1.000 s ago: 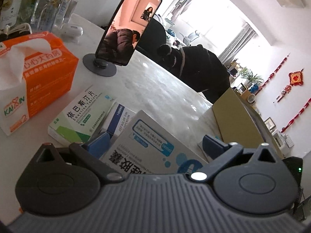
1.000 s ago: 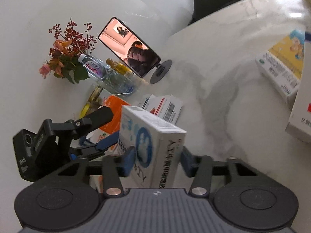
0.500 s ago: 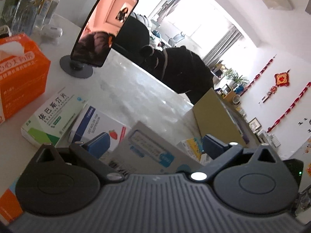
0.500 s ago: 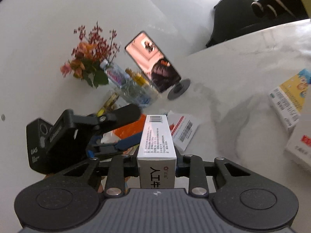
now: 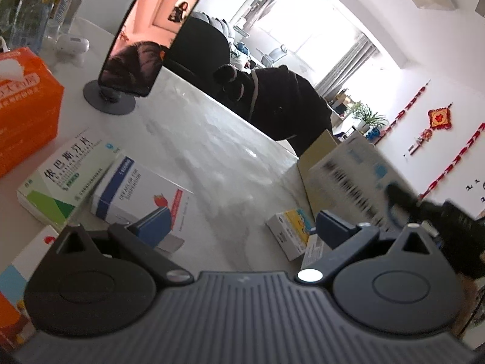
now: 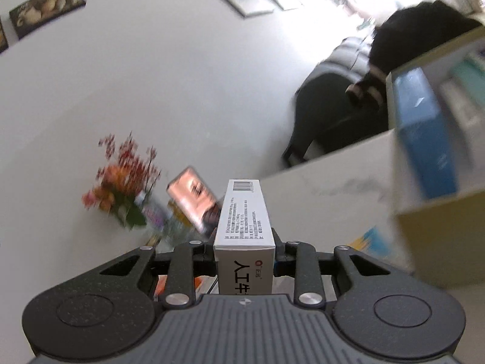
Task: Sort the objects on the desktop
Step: 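Lower the white box into the cardboard box beside the other boxes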
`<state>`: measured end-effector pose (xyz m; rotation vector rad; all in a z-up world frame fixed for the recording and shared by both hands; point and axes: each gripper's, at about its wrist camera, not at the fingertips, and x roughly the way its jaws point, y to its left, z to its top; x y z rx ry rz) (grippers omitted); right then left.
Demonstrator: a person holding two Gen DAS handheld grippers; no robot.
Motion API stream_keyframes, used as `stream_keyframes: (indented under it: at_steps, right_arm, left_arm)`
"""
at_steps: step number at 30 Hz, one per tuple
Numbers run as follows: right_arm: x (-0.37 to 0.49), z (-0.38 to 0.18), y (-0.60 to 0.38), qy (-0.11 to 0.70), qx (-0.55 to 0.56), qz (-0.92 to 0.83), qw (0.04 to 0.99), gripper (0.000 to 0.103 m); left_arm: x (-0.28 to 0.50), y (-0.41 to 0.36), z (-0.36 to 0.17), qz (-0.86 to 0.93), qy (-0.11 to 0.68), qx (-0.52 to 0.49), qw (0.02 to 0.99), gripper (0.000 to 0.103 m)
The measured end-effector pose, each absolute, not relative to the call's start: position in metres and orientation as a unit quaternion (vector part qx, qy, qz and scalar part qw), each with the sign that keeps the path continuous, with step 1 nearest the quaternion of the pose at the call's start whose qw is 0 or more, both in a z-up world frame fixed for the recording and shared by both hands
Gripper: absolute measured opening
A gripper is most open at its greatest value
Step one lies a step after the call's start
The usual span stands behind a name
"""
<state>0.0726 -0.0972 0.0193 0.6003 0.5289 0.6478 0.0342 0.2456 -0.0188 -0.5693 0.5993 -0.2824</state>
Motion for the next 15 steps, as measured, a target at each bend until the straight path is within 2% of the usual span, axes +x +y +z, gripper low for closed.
stream_keyframes:
  at_steps: [15]
  right_arm:
    - [0.101,0.053,-0.204,0.171,0.32,0.159,0.918,0.031]
  left_arm:
    - [0.035,0.24,-0.022,-0.14,0.3,-0.272,0.903,0.103]
